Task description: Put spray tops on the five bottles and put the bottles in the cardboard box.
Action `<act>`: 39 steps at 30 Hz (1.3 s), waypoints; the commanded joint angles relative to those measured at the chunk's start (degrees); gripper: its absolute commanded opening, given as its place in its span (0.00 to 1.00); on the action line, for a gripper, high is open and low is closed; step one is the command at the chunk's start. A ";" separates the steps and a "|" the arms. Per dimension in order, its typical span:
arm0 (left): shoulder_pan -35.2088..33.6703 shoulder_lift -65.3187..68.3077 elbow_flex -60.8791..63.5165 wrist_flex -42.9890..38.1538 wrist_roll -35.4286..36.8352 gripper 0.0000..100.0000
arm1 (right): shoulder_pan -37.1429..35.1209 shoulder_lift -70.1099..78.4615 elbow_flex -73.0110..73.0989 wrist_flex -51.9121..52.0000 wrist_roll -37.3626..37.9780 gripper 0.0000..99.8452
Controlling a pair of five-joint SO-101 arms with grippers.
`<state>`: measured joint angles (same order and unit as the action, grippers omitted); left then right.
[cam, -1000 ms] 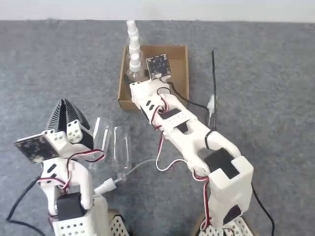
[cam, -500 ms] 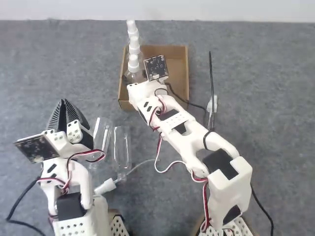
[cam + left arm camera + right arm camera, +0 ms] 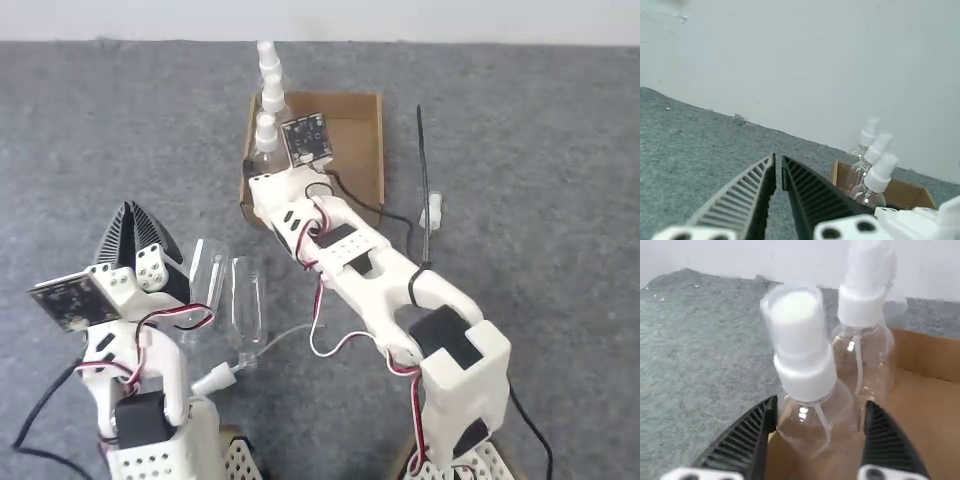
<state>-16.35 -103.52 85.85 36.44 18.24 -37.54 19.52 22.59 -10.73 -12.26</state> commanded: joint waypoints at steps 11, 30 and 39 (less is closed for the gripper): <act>-0.35 -0.79 -0.84 0.18 -0.62 0.02 | -0.31 -5.85 -0.53 2.24 -0.44 0.28; -2.99 -0.79 -0.84 -0.26 -0.62 0.02 | -0.04 -23.60 14.33 2.33 -0.26 0.28; -4.13 -0.79 1.98 -5.45 -0.53 0.02 | 0.04 -36.62 19.34 14.46 5.27 0.28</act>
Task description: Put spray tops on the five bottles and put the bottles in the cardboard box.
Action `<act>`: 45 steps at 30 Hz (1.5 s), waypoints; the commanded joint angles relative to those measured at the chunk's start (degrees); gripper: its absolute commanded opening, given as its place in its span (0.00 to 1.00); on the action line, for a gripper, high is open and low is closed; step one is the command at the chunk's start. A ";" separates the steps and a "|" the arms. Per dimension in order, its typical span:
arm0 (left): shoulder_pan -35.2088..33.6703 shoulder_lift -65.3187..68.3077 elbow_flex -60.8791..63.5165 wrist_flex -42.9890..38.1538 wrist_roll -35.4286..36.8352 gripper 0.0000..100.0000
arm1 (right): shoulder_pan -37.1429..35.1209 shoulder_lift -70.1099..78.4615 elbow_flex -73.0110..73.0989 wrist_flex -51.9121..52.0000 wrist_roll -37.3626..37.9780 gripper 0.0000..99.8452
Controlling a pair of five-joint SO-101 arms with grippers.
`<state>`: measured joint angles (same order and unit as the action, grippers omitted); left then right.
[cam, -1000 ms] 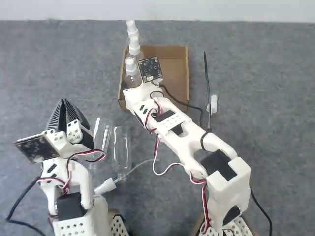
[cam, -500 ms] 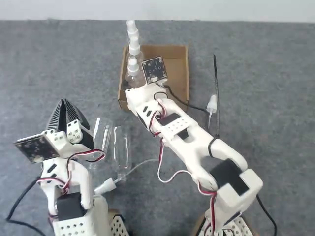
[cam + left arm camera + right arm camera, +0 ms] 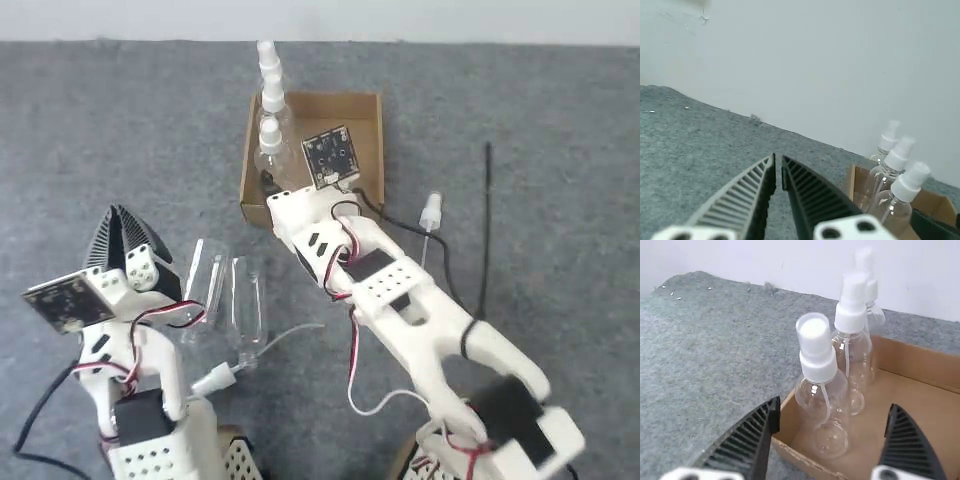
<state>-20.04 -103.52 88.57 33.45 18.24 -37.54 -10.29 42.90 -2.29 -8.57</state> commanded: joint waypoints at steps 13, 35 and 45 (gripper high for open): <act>-0.44 -0.79 -0.75 -2.46 -0.53 0.02 | 0.13 -23.60 -2.02 26.59 8.26 0.28; -9.14 -0.79 -2.33 -0.79 8.09 0.14 | -13.05 -25.98 -5.19 50.24 -1.58 0.28; -10.02 -0.79 -3.30 -0.18 8.88 0.15 | -18.68 -25.98 1.41 38.73 -4.48 0.28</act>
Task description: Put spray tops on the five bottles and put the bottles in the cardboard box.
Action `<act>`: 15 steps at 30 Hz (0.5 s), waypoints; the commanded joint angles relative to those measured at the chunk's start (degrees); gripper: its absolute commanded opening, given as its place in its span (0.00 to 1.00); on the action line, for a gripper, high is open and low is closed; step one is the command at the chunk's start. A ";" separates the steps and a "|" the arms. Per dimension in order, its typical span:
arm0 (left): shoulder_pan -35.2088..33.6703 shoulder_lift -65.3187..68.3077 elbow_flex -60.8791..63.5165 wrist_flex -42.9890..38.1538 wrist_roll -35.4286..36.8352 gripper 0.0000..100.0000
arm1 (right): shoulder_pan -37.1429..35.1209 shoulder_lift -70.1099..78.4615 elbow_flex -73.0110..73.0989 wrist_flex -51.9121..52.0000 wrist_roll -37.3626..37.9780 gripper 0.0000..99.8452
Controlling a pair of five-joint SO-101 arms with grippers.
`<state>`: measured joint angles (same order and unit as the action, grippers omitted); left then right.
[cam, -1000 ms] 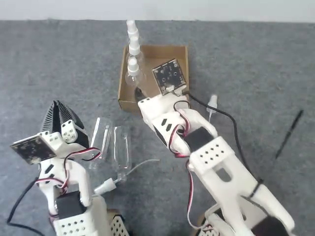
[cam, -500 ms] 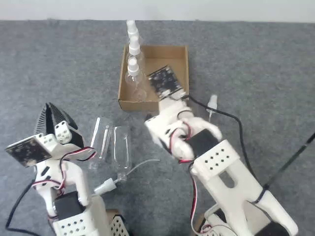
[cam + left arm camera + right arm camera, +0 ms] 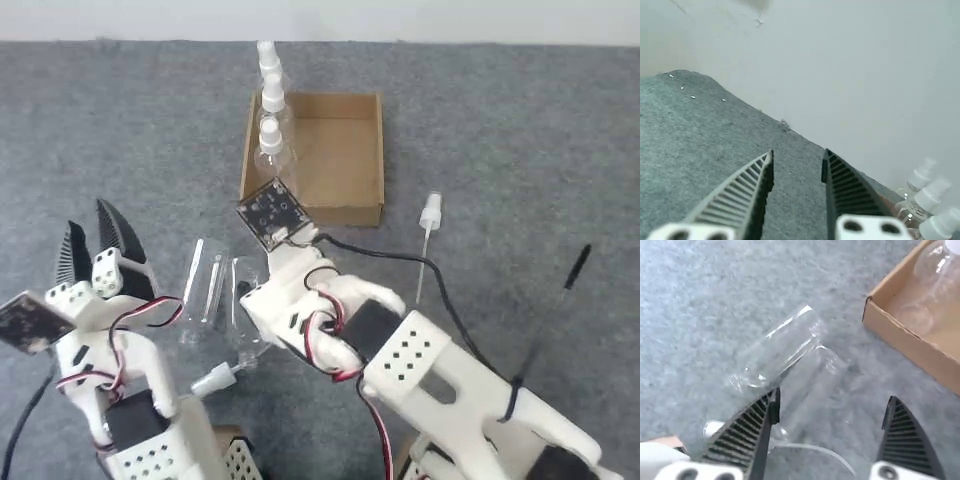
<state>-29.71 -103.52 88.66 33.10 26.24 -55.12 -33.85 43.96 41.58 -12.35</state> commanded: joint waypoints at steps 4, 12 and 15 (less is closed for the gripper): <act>-0.44 -0.79 -3.47 0.18 0.88 0.15 | -1.10 -2.33 4.31 -13.41 -0.70 0.28; -0.44 -0.79 -3.56 0.09 0.88 0.15 | -2.51 1.19 8.70 -26.15 -0.70 0.28; -0.44 -0.79 -3.56 0.09 0.88 0.15 | -4.26 6.99 8.62 -30.20 -0.70 0.29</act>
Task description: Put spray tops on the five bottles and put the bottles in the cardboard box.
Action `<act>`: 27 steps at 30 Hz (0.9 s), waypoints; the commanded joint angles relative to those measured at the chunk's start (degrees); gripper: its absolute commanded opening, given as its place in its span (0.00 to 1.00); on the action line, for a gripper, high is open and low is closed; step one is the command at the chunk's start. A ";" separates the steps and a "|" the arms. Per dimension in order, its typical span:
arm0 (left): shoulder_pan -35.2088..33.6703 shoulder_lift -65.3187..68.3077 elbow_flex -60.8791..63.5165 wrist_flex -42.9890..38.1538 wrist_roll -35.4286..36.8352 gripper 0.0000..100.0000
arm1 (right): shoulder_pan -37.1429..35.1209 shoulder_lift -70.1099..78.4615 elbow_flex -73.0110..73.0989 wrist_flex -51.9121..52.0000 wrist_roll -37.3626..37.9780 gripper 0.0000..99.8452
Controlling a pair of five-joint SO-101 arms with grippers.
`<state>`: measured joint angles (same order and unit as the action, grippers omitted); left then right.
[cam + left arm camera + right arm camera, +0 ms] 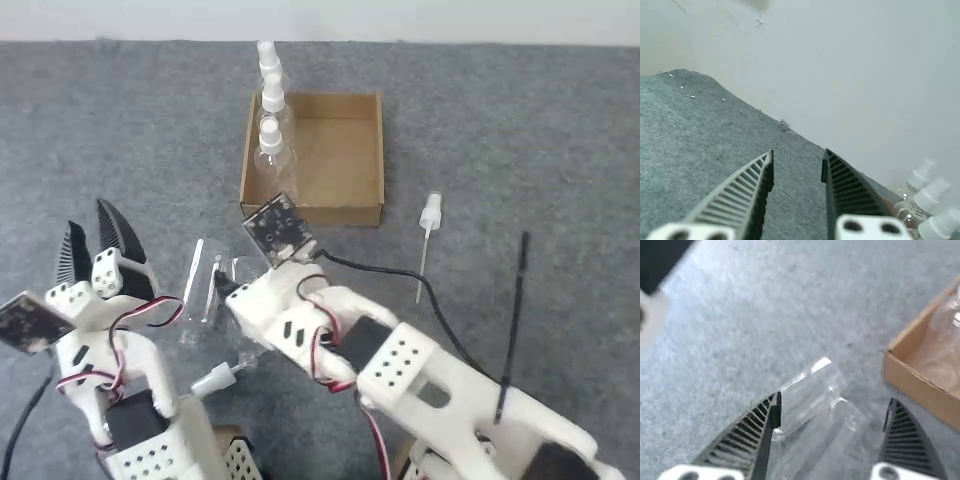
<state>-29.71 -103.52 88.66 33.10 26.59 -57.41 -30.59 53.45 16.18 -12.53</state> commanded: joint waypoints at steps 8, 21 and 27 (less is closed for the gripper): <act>-0.44 -0.79 -3.56 0.09 0.35 0.15 | -1.10 15.96 -5.45 -9.36 -0.44 0.29; -0.44 -0.79 -3.38 0.09 0.26 0.15 | 1.27 30.29 -20.75 6.64 -5.89 0.29; -0.44 -0.79 -3.38 0.09 0.26 0.15 | 2.51 33.01 -27.16 17.80 -6.59 0.29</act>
<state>-29.71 -103.52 88.66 33.10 26.59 -56.26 2.55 31.74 29.45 -18.33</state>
